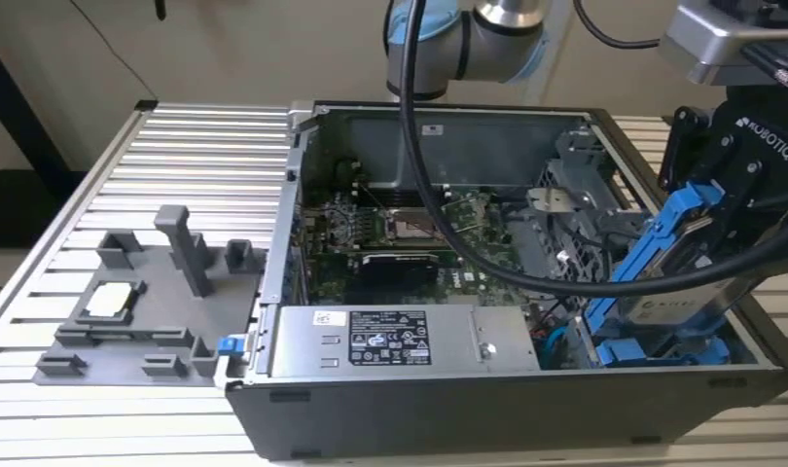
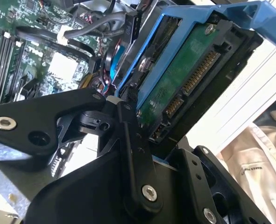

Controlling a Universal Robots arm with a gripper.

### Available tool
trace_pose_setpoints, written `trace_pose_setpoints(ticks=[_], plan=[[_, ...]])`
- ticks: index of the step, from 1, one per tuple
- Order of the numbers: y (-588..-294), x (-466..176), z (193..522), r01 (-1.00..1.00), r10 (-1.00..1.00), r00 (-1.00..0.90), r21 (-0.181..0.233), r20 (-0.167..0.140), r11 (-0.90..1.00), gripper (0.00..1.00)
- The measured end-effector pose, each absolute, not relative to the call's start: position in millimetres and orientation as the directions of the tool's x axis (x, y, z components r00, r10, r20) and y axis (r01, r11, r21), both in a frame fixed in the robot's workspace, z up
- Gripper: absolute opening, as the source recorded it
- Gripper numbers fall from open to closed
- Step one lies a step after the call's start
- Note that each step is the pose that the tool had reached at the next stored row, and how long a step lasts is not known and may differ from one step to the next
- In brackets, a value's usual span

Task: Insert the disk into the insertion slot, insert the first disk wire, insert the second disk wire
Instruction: 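Insert the disk into the insertion slot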

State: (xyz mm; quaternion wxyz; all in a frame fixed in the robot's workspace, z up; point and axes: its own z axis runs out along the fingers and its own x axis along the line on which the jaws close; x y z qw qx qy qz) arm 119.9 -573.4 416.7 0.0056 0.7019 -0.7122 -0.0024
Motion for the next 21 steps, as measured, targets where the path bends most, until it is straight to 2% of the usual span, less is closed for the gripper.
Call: trace_pose_setpoints(ticks=[21], plan=[[-573.5, 124.7, 394.5, -1.0, -1.0, -0.015, 0.011, 0.005, 0.015, 0.33]])
